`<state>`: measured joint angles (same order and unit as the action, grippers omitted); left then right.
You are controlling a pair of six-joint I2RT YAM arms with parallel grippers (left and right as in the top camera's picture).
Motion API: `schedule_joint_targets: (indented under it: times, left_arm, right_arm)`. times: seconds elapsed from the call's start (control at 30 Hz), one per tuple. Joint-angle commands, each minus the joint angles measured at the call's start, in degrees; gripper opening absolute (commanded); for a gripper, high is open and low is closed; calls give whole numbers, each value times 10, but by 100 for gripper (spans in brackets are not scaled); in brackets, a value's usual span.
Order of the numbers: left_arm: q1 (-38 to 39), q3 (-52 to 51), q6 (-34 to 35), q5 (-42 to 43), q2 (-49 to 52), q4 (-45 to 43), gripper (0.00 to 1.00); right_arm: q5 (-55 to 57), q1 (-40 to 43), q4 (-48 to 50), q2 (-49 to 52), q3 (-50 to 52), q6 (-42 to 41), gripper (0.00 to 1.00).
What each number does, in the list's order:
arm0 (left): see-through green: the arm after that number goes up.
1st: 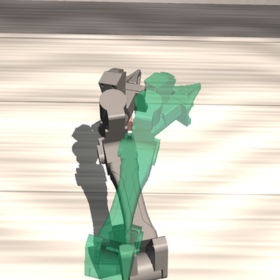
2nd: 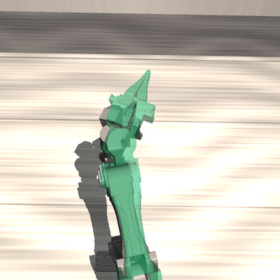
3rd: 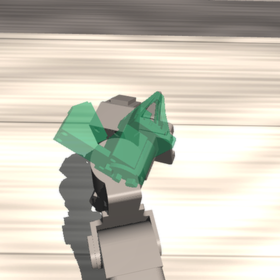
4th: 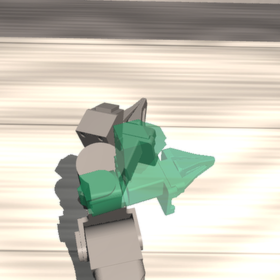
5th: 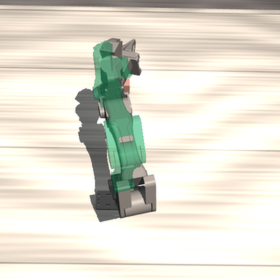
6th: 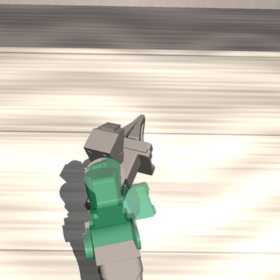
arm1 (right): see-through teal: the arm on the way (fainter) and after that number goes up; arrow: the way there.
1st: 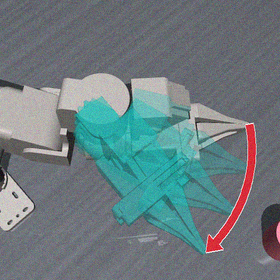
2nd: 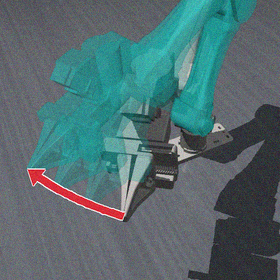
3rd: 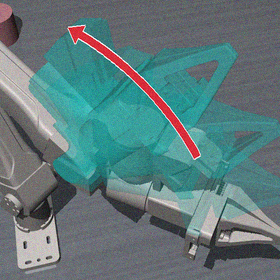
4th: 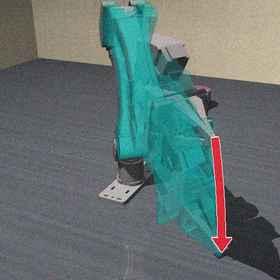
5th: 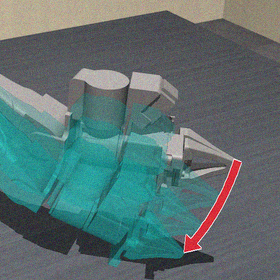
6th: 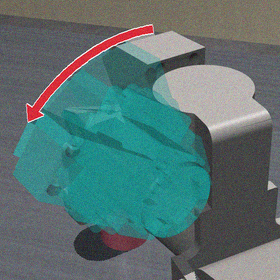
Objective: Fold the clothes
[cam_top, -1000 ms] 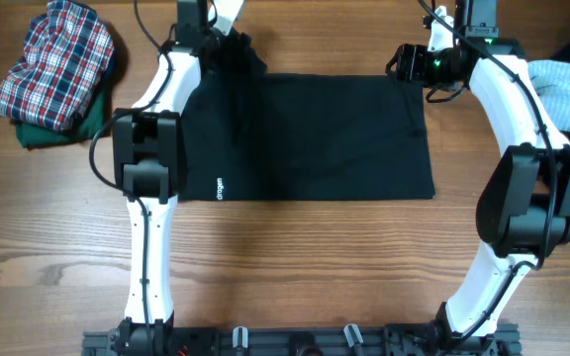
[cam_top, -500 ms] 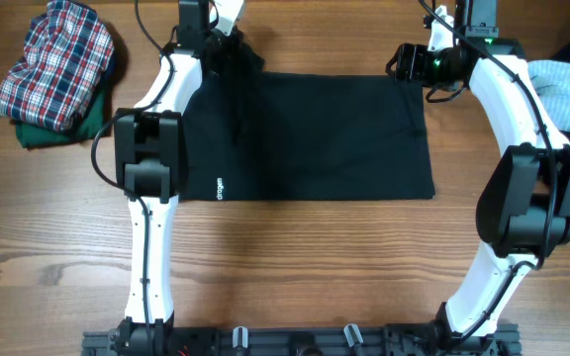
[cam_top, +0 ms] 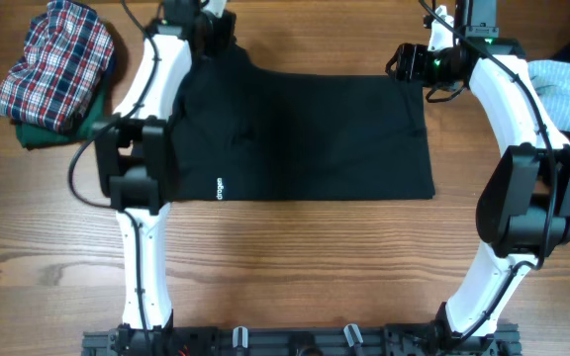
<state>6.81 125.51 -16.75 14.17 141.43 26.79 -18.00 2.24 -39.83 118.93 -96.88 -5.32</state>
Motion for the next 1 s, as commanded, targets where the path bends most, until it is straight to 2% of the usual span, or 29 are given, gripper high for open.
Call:
schedule_joint_targets:
  times: [0.0, 0.43, 0.73, 0.9, 0.97]
  left_arm:
    - [1, 2, 7, -7, -74, 50, 4]
    - [1, 2, 7, -7, -113, 316, 4]
    - [1, 2, 14, -7, -113, 458, 4]
    - [1, 2, 22, -7, -113, 509, 4]
    - [1, 2, 22, -7, -113, 514, 8]
  right_arm:
    - [-10, -2, 1, -5, -3, -8, 85]
    - [-16, -2, -5, -5, -3, -7, 85]
    - [-19, -2, -5, -5, -3, -7, 85]
    - [-27, -2, -5, -5, -3, -7, 85]
    - [-27, -2, -5, -5, -3, -6, 85]
